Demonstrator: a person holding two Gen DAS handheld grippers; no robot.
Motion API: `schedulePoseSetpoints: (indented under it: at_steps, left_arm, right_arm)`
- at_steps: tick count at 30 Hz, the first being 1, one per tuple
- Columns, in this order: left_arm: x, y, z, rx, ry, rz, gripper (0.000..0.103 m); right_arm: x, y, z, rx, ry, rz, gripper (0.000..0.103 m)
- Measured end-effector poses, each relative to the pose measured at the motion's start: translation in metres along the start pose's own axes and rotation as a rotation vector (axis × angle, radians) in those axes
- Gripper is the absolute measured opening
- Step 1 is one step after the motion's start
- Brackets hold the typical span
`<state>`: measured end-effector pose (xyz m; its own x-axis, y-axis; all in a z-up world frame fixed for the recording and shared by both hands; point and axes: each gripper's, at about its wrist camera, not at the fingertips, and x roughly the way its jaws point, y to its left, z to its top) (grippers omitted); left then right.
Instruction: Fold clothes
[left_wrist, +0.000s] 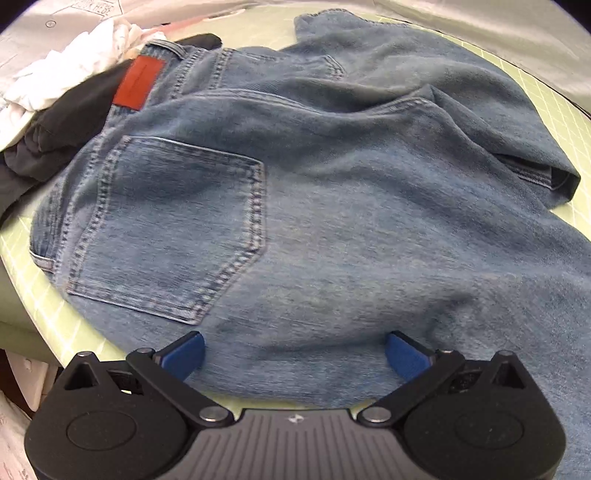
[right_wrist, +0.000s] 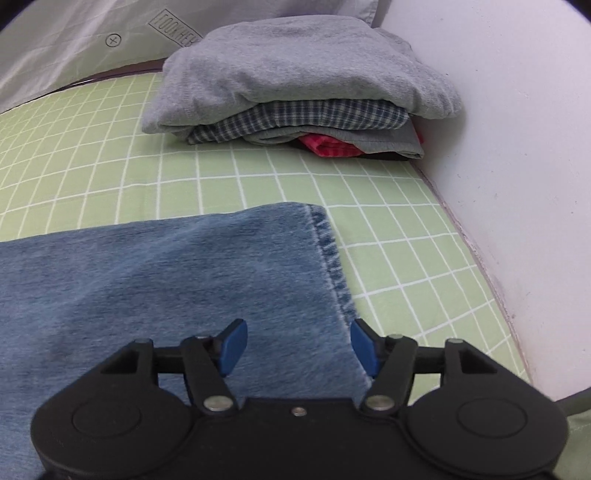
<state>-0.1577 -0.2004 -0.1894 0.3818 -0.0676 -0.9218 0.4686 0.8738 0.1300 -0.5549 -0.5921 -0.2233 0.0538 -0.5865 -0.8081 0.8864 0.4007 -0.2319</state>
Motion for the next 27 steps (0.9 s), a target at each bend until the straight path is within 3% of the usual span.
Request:
schedulePoseSetpoints:
  at_steps: [2,7,16,24,27]
  left_arm:
    - [-0.006,0.021,0.01,0.006,-0.022,0.008,0.103]
    - [-0.002,0.073,0.048,-0.01,-0.062,0.005,0.103]
    - [0.016,0.166,0.121,-0.054,-0.126,-0.014,0.103]
    - [0.064,0.185,0.176,-0.086,-0.088,-0.183,0.103]
    - [0.083,0.192,0.196,-0.098,-0.073,-0.247,0.103]
  right_arm:
    - [-0.012,0.021,-0.004,0.001,0.005,0.005,0.074]
    - [-0.032,0.083,-0.003,0.066,0.033,0.057,0.086]
    - [-0.062,0.226,0.014,0.077,0.007,0.158,0.091]
    - [-0.074,0.332,0.046,0.046,-0.043,0.288,0.095]
    - [-0.076,0.359,0.057,0.019,-0.037,0.291,0.095]
